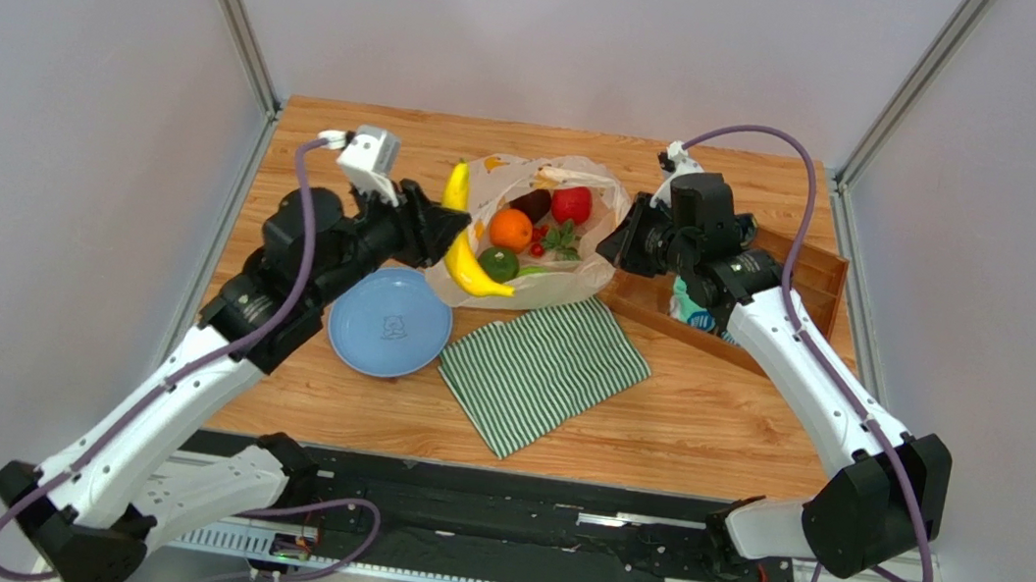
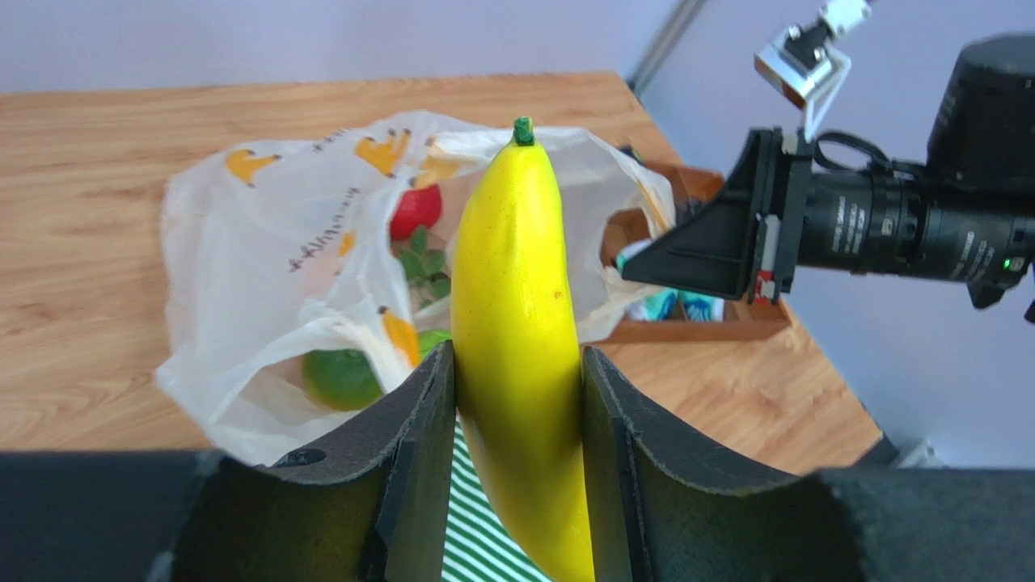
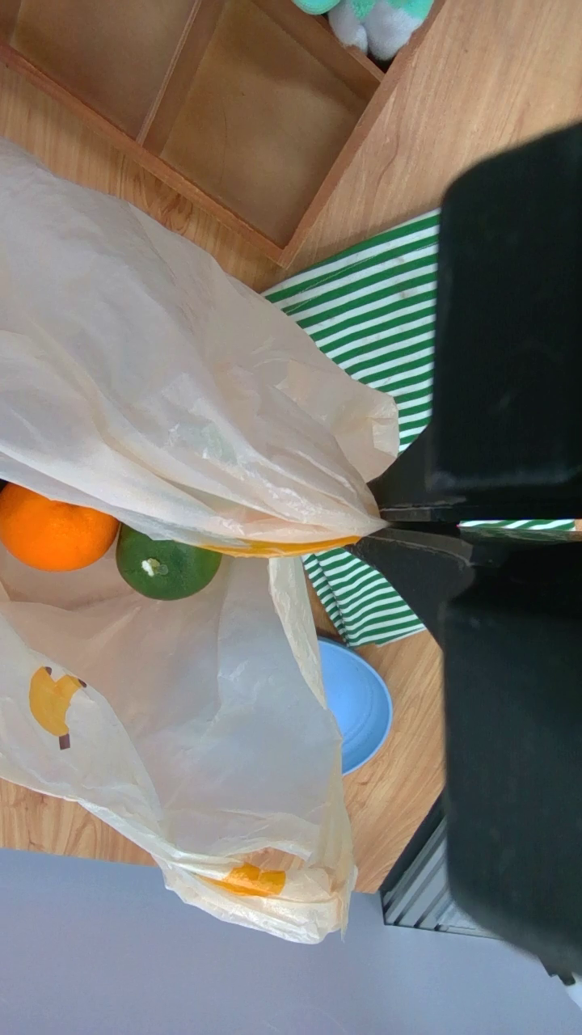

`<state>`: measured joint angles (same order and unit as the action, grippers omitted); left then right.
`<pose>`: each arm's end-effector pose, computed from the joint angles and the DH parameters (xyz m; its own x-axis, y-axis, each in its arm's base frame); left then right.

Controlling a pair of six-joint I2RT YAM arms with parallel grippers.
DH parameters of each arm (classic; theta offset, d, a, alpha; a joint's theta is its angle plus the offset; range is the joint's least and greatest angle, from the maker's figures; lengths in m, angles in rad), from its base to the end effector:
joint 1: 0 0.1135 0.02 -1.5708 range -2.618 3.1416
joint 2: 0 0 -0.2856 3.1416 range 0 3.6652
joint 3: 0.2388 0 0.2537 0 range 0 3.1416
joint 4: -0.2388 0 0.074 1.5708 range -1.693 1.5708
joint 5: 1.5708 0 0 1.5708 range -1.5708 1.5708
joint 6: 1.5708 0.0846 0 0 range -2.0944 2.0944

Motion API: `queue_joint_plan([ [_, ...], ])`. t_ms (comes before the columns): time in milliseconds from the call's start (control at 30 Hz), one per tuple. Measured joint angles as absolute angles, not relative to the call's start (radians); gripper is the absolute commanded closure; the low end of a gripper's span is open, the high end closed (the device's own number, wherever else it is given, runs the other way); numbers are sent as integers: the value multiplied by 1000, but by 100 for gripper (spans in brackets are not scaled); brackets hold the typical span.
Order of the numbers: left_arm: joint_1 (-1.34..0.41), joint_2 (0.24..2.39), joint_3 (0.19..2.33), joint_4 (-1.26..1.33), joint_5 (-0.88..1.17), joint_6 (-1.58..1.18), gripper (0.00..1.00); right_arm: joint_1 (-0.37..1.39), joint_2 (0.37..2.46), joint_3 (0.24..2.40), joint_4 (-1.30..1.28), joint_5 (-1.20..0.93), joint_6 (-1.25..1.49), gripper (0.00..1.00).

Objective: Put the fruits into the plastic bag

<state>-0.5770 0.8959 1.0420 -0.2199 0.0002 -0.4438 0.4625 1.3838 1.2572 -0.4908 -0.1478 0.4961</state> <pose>0.1968 -0.1281 0.4201 -0.2901 -0.3235 -0.9007 0.4663 0.7741 -0.4282 0.3055 0.1662 0.3312 -0.7169 0.1687 -0.6765 -0.2360 0.8543 0.4631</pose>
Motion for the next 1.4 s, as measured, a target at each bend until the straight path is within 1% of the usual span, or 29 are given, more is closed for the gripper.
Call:
queue_joint_plan([
  [67,-603,967,1078,-208,26,-428,83,463,1384,1257,-491,-147,496,100],
  [200,-622,1164,1189,-207,150,-421,83,463,1384,1257,-492,-147,496,100],
  [367,-626,1288,1258,-230,184,-412,83,463,1381,1257,-499,-141,493,100],
  [667,-626,1587,1521,-419,263,-353,83,463,1367,1257,-511,-123,482,100],
  [967,-581,1782,1607,-591,319,-328,84,463,1366,1257,-527,-106,473,100],
  [1133,-522,1874,1693,-643,272,-293,85,463,1363,1257,-527,-104,472,100],
  [1400,-512,1903,1710,-609,120,-279,85,463,1363,1257,-528,-104,470,100],
])
